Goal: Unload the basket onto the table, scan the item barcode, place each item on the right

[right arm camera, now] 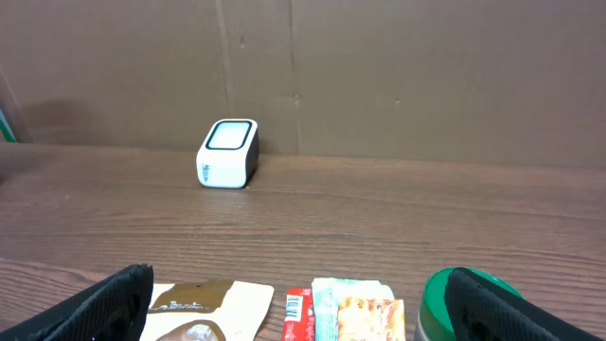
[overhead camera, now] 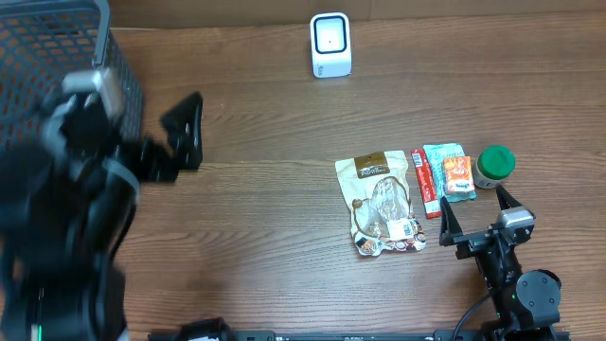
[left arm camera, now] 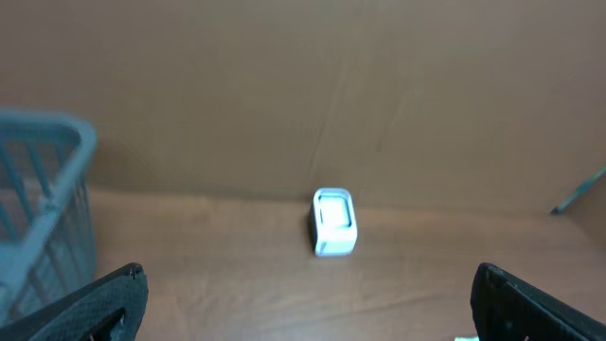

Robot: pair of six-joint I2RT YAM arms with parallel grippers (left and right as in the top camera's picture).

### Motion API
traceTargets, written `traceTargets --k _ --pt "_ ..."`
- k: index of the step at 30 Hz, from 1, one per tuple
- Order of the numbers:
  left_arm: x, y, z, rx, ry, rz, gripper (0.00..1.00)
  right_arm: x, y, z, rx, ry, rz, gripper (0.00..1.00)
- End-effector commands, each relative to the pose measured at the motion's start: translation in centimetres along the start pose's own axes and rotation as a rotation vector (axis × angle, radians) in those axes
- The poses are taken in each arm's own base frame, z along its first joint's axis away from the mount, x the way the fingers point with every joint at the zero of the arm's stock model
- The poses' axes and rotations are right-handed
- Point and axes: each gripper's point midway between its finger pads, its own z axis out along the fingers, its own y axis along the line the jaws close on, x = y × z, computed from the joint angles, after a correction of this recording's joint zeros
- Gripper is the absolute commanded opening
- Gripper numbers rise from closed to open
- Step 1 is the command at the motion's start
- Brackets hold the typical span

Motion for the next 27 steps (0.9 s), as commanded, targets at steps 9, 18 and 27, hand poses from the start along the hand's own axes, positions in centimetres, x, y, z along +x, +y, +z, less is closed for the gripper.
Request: traceTargets --k 9,18,27 --pt "-1.3 -2.5 -5.8 0.028 -0.128 0.04 1.0 0.2 -0.2 0.0 0.011 -0.001 -0.004 1.0" --pt "0.7 -2.0 -5.3 0.02 -0.079 0.022 1.0 0.2 -0.2 0.0 0.011 -0.001 -0.004 1.0" --pt "7.2 -0.7 -4.6 0.001 0.035 -0.019 1.0 0.2 -0.2 0.0 0.011 -0.001 -0.004 1.0"
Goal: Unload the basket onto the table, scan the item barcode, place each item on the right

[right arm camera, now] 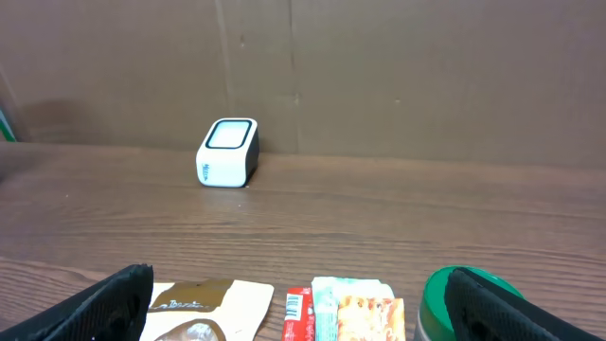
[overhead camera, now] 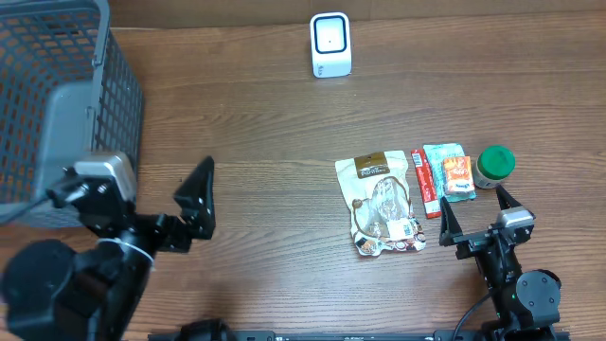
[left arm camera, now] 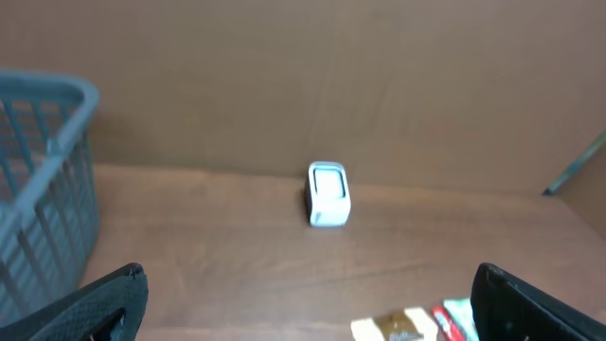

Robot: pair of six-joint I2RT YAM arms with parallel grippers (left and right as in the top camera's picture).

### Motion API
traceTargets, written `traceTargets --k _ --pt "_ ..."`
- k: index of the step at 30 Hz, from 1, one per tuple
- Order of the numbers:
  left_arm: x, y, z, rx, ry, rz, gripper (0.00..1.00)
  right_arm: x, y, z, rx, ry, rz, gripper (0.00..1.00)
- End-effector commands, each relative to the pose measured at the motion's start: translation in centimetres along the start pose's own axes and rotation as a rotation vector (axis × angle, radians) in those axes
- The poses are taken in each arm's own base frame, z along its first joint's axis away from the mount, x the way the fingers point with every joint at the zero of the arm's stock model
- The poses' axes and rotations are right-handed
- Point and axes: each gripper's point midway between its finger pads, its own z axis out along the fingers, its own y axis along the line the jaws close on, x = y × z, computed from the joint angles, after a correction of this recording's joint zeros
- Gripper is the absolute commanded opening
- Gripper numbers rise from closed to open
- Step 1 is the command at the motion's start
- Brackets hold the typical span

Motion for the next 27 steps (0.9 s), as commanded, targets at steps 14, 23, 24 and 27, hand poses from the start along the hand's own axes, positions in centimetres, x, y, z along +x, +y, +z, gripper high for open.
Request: traceTargets --k 14,23,24,27 --pt "16.8 2.9 1.0 -0.021 0.168 -0.066 1.0 0.2 -0.2 0.0 0.011 -0.004 -0.004 1.0" --pt "17.8 2.7 2.4 0.044 -0.015 0.021 1.0 0.2 -0.2 0.0 0.011 -0.004 -0.004 1.0" --pt "17.2 2.7 2.4 0.047 -0.053 0.035 1.0 0.2 -0.2 0.0 0.011 -0.004 -0.004 1.0" --pt "14.8 2.6 2.4 0.04 -0.202 0.072 1.0 0.2 -0.2 0.0 0.012 -0.004 -0.004 1.0"
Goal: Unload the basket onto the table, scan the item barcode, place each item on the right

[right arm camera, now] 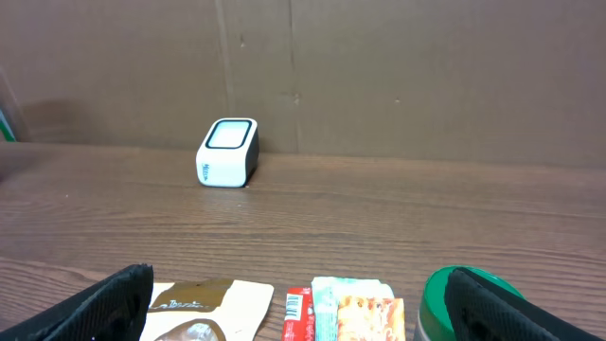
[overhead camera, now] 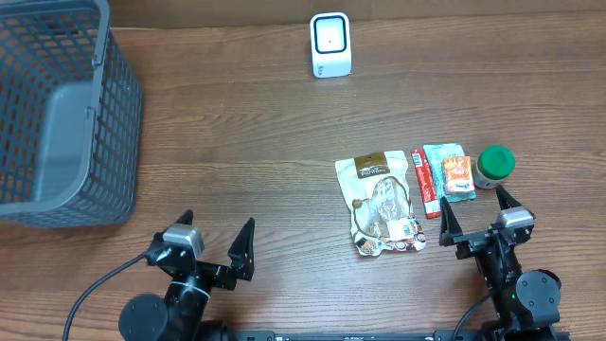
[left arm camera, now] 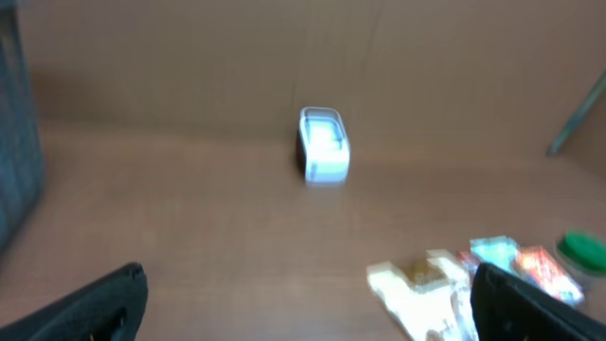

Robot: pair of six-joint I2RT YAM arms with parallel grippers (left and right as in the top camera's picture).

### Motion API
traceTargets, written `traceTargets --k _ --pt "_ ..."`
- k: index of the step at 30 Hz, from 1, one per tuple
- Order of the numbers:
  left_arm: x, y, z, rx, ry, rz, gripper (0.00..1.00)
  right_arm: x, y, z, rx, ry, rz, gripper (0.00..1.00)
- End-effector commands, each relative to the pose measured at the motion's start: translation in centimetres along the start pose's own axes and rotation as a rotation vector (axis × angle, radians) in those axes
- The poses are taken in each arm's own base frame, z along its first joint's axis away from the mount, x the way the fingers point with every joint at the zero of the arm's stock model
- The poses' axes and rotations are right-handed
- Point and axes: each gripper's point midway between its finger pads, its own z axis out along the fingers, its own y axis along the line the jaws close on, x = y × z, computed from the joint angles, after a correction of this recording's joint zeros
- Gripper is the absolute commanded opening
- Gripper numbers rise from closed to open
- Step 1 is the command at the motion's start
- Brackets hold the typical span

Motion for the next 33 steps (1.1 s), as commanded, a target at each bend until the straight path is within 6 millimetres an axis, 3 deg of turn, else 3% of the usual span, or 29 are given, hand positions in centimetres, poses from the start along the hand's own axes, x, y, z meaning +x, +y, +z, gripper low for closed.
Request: traceTargets --k 1,4,8,14,22,33 --pt "-2.3 0.6 -0.1 -0.04 -0.162 0.035 1.0 0.2 -0.2 0.0 0.011 -0.004 -0.003 1.0" --pt "-4.9 0.5 -0.4 -0.04 -0.311 0.062 1.0 0.2 -0.2 0.0 0.012 -0.004 -0.003 1.0" --pt "-6.9 0.1 -0.5 -0.013 -0.449 0.089 1.0 0.2 -0.2 0.0 0.012 -0.004 -0.003 1.0" --pt "-7.8 0.1 -0.6 0.002 -0.61 0.117 1.0 0.2 -0.2 0.0 0.011 -0.004 -0.003 1.0" --pt "-6.1 1.4 0.1 -0.025 -0.679 0.114 1.0 0.2 -0.2 0.0 0.011 -0.004 -0.003 1.0" --pt "-1.6 3.3 2.8 -0.081 -0.527 0.081 1.0 0.2 -0.2 0.0 0.011 -0.004 -0.003 1.0"
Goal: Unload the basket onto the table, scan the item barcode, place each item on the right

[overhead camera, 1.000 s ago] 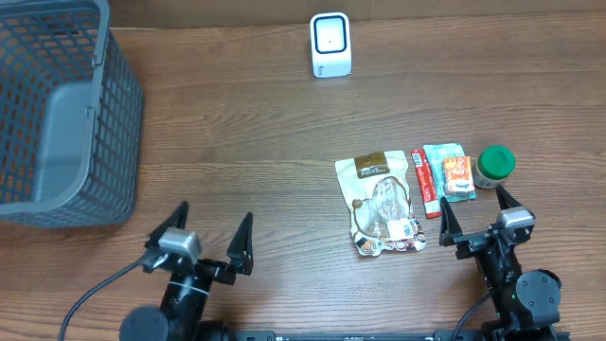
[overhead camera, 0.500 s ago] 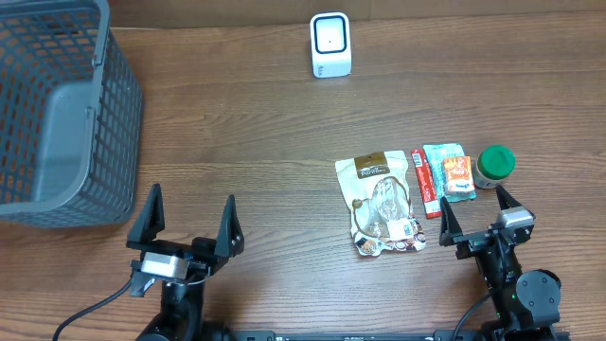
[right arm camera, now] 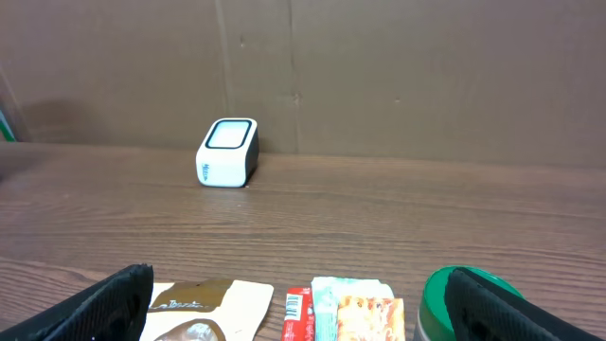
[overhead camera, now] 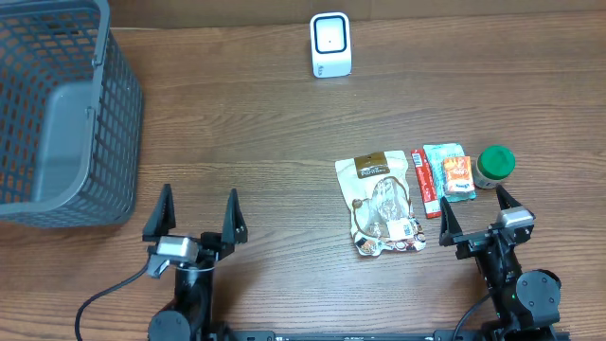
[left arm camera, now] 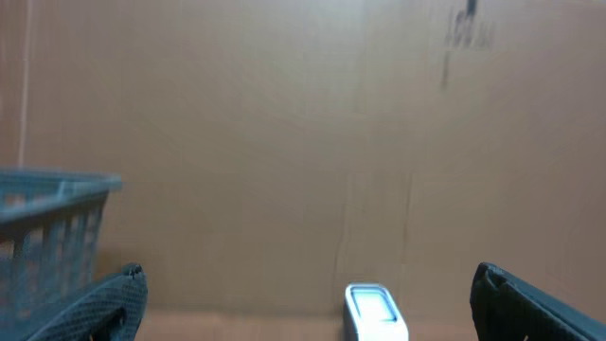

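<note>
A white barcode scanner (overhead camera: pixel 330 44) stands at the table's far edge, also the scanner (right arm camera: pixel 227 153) and the scanner (left arm camera: pixel 376 312) in the wrist views. A cream and brown snack pouch (overhead camera: pixel 381 204), a red stick pack (overhead camera: pixel 425 182), a teal and orange packet (overhead camera: pixel 453 170) and a green-lidded jar (overhead camera: pixel 494 166) lie at the right. My right gripper (overhead camera: pixel 474 214) stands open just before them, holding nothing. My left gripper (overhead camera: pixel 197 213) rests open near the front left, empty.
A grey wire basket (overhead camera: pixel 55 114) fills the far left of the table. A brown cardboard wall (right arm camera: pixel 379 66) backs the table behind the scanner. The wood tabletop (overhead camera: pixel 246 123) lies bare between basket and items.
My left gripper has settled at the front left with its fingers pointing toward the far edge. Its wrist view now faces the cardboard wall and scanner instead of the items. The right arm is unchanged.
My left arm was raised beside the basket, blurred in motion. It then stood lower, in front of the basket, and after that near the table's front edge. It now rests there, open. The right gripper and the items stayed put throughout.
</note>
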Robot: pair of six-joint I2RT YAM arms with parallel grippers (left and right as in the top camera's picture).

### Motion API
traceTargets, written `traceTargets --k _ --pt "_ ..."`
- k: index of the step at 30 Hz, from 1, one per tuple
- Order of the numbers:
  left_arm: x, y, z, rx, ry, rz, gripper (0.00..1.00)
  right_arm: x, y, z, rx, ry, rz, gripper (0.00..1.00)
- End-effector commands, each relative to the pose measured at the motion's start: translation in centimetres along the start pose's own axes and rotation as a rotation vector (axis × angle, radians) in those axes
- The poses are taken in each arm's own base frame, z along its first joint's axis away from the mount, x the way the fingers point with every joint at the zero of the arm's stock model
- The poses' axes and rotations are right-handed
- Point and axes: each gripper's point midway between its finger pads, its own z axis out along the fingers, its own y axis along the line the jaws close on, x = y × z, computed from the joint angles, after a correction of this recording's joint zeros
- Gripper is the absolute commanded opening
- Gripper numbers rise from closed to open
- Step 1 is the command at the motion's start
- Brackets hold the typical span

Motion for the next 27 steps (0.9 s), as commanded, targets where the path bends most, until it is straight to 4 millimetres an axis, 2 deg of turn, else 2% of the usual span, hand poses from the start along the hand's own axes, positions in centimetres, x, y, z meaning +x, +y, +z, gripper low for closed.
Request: traceTargets --k 1,10,15,27 --pt "1.5 0.4 -0.1 -0.022 0.047 -0.012 1.0 0.2 -0.2 0.0 0.011 -0.004 -0.003 1.0" --pt "8.8 1.5 -1.7 -0.073 0.352 -0.034 1.0 0.2 -0.2 0.0 0.011 -0.004 -0.003 1.0" --pt "11.1 1.7 -2.7 -0.088 0.452 -0.042 1.0 0.2 -0.2 0.0 0.011 -0.004 -0.003 1.0" --pt "11.3 2.3 -2.9 -0.101 0.467 0.038 1.0 0.2 -0.2 0.0 0.011 -0.004 -0.003 1.0"
